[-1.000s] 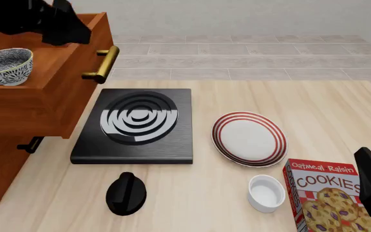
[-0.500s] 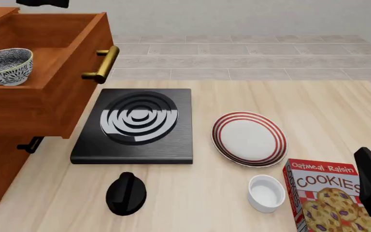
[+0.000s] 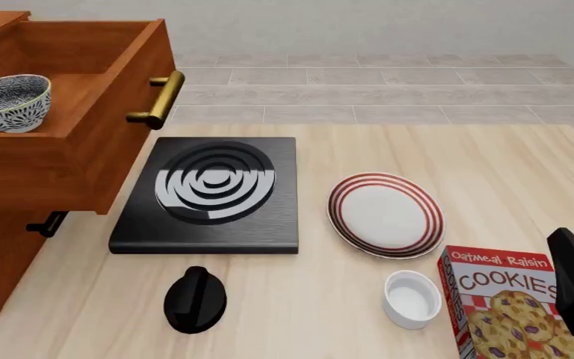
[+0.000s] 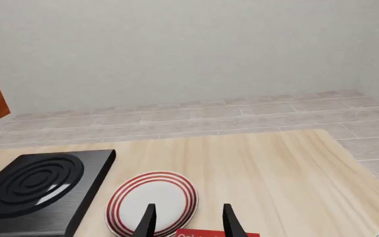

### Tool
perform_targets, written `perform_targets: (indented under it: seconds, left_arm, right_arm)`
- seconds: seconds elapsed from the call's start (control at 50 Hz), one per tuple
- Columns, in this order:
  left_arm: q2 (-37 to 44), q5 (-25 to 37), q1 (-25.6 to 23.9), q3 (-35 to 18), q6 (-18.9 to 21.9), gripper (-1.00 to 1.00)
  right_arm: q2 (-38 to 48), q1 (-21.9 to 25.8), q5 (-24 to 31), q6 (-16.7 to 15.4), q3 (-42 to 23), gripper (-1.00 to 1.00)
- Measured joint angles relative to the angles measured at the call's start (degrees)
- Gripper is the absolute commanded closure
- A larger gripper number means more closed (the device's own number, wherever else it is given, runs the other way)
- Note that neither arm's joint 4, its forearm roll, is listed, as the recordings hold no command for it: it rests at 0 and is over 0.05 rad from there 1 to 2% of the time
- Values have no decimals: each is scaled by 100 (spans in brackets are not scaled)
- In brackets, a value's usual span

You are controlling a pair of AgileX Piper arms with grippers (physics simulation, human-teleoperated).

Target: Pick the akita bowl in the top layer of the wooden cabinet and place it on the plate.

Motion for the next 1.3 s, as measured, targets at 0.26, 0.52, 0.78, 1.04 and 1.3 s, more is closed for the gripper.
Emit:
perform_targets:
  seconds: [0.26, 0.52, 0.78, 1.04, 1.3]
  left_arm:
    - [92, 96, 434, 54, 74, -100]
    - [165, 215, 829, 190, 115, -100]
    - [172, 188, 1159, 455, 174, -100]
    - [178, 50, 1317, 764, 268, -100]
    - [182, -115, 1368, 1108, 384, -100]
  right_arm:
    - [-4, 11, 5, -8, 1, -100]
    - [1, 20, -1, -16, 3, -100]
    - [6, 24, -7, -22, 7, -100]
    - [6, 26, -8, -19, 9, -100]
    - [3, 12, -1, -8, 7, -100]
